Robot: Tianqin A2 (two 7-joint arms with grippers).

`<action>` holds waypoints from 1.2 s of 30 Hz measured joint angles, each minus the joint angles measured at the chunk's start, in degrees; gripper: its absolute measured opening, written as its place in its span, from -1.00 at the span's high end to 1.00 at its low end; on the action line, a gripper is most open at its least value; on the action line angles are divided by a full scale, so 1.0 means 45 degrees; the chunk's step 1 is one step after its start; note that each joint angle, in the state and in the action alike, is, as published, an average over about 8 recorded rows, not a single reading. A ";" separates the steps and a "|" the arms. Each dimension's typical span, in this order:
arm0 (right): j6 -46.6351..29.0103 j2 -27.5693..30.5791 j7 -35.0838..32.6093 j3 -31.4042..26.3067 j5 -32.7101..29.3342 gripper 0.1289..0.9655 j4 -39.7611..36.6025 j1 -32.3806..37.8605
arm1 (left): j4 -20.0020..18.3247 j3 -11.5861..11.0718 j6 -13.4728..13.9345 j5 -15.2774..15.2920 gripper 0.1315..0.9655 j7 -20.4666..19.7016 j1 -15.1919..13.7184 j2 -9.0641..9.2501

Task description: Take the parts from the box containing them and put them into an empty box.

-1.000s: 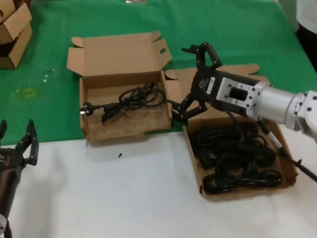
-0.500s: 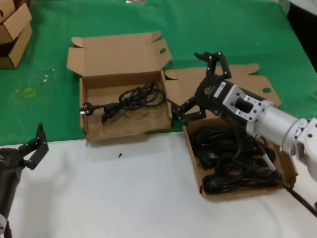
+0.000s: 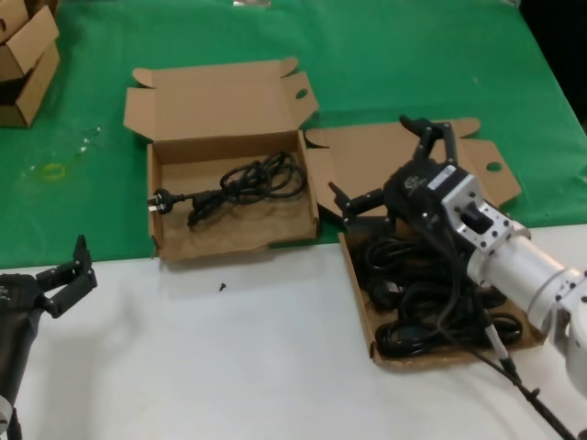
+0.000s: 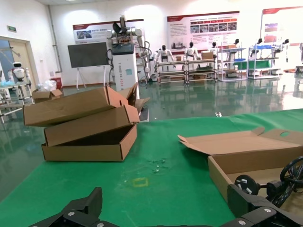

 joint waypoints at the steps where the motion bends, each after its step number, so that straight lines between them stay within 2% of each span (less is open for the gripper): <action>1: 0.0133 -0.0034 0.0070 0.0066 0.0053 -1.00 0.0071 -0.0139 | 0.0000 0.0000 0.0000 0.0000 -0.74 0.0000 0.0000 0.0000; 7: 0.0920 -0.0244 0.0487 0.0472 0.0380 -1.00 0.0510 -0.0995 | 0.0000 0.0000 0.0000 0.0000 -0.93 0.0001 0.0000 0.0000; 16: 0.2105 -0.0561 0.1114 0.1084 0.0872 -1.00 0.1172 -0.2285 | 0.0000 0.0000 0.0000 -0.0001 -1.00 0.0001 0.0000 0.0000; 27: 0.3452 -0.0921 0.1827 0.1778 0.1432 -1.00 0.1922 -0.3750 | 0.0000 0.0000 0.0000 -0.0002 -1.00 0.0001 0.0000 0.0000; 36: 0.3658 -0.0976 0.1935 0.1884 0.1517 -1.00 0.2037 -0.3972 | 0.0000 0.0000 0.0000 -0.0002 -1.00 0.0002 0.0000 0.0000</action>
